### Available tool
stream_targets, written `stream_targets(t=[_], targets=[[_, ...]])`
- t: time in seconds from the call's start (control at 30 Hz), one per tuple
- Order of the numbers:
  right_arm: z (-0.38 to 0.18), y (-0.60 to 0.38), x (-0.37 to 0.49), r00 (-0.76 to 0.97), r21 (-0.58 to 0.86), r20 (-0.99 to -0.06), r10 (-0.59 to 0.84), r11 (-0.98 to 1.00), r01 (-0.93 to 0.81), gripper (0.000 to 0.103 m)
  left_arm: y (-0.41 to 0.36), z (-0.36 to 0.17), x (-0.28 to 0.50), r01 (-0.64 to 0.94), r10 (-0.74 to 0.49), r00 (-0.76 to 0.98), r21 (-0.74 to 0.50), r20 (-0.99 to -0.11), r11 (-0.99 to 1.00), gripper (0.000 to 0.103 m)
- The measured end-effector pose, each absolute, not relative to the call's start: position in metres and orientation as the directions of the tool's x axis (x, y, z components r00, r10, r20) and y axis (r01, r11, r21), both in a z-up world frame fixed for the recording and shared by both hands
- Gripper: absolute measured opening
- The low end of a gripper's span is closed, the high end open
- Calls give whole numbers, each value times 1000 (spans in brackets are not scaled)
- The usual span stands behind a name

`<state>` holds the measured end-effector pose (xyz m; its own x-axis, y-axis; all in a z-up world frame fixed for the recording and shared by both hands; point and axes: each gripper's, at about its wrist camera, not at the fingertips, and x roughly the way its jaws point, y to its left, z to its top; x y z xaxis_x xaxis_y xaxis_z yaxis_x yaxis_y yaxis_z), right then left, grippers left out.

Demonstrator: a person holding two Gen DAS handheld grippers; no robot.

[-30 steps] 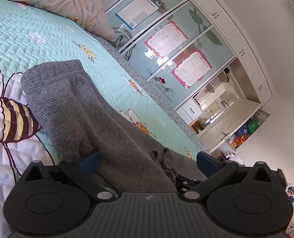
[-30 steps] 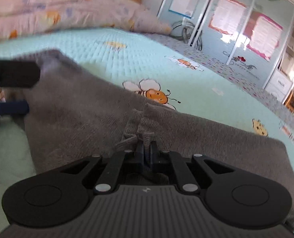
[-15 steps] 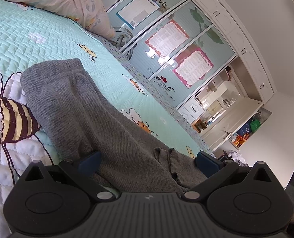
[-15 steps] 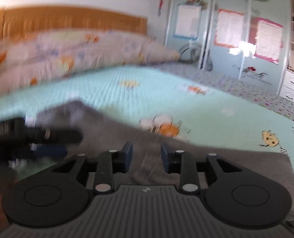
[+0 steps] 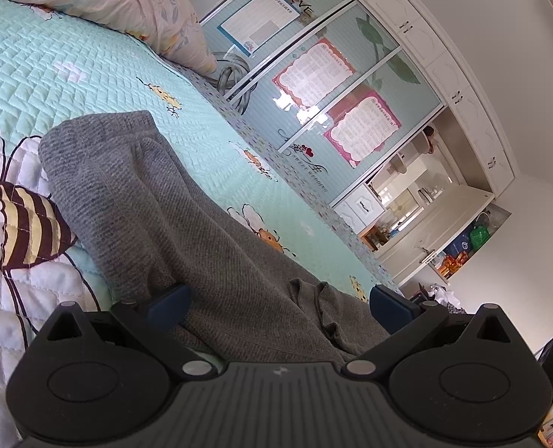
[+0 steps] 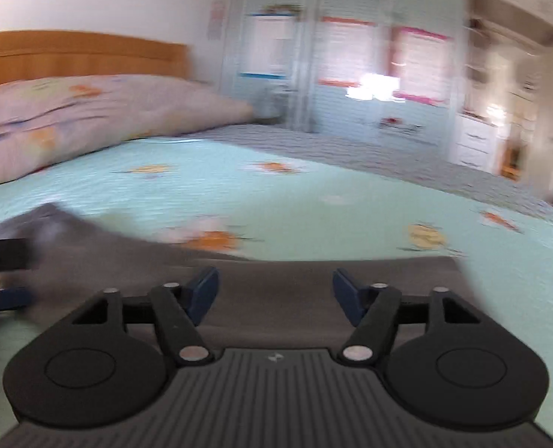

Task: Fold clothes
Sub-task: 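Roll the sweater into a tight roll with the left gripper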

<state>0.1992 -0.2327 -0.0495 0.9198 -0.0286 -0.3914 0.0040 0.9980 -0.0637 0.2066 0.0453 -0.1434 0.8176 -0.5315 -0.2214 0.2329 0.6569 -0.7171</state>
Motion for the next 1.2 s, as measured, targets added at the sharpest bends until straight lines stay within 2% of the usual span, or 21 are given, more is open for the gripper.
stream_targets(t=[0.07, 0.1, 0.13, 0.23, 0.27, 0.33, 0.37, 0.4, 0.47, 0.57, 0.67, 0.77, 0.87, 1.0, 1.17, 1.2], targets=[[-62, -283, 207, 879, 82, -474, -41, 993, 90, 72, 44, -138, 205, 232, -531, 818, -716, -223, 658, 102], [-71, -308, 210, 859, 196, -512, 11, 975, 104, 71, 43, -138, 203, 232, -530, 818, -715, -224, 660, 102], [-76, -326, 207, 855, 304, -513, 77, 948, 97, 68, 43, -138, 202, 231, -529, 819, -714, -224, 661, 102], [-66, -340, 192, 884, 422, -446, 139, 904, 71, 69, 43, -138, 200, 231, -527, 820, -713, -223, 662, 102], [-60, -342, 187, 907, 455, -396, 147, 889, 54, 69, 44, -139, 199, 232, -527, 821, -714, -220, 660, 102], [-53, -350, 177, 938, 485, -328, 116, 873, 62, 76, 45, -139, 199, 234, -529, 822, -720, -212, 653, 102], [-54, -356, 178, 937, 489, -338, 87, 867, 96, 80, 49, -138, 197, 228, -529, 823, -733, -206, 640, 102], [-59, -362, 178, 926, 502, -368, 82, 856, 124, 79, 53, -136, 196, 220, -529, 824, -748, -201, 626, 102], [-69, -373, 177, 905, 527, -418, 74, 832, 176, 67, 66, -136, 191, 182, -515, 836, -789, -190, 587, 102], [-61, -377, 143, 943, 525, -329, 49, 840, 139, 70, 98, -142, 182, 80, -460, 869, -864, -184, 497, 102], [-62, -378, 109, 945, 483, -325, 21, 863, 147, 70, 129, -147, 173, -16, -402, 897, -921, -186, 389, 102], [-79, -389, 85, 941, 516, -339, 15, 839, 173, 71, 146, -157, 184, -74, -406, 896, -962, -181, 264, 102], [-97, -402, 75, 933, 565, -360, 8, 798, 211, 71, 148, -157, 205, -174, -388, 888, -961, -247, 214, 102], [-114, -408, 77, 934, 625, -356, 12, 746, 229, 71, 138, -150, 233, -286, -363, 857, -924, -365, 254, 102], [-120, -412, 76, 948, 668, -316, 30, 717, 200, 73, 121, -143, 243, -262, -356, 851, -900, -386, 349, 101], [-121, -414, 75, 951, 676, -306, 35, 712, 191, 73, 118, -143, 244, -258, -346, 852, -890, -393, 375, 94]])
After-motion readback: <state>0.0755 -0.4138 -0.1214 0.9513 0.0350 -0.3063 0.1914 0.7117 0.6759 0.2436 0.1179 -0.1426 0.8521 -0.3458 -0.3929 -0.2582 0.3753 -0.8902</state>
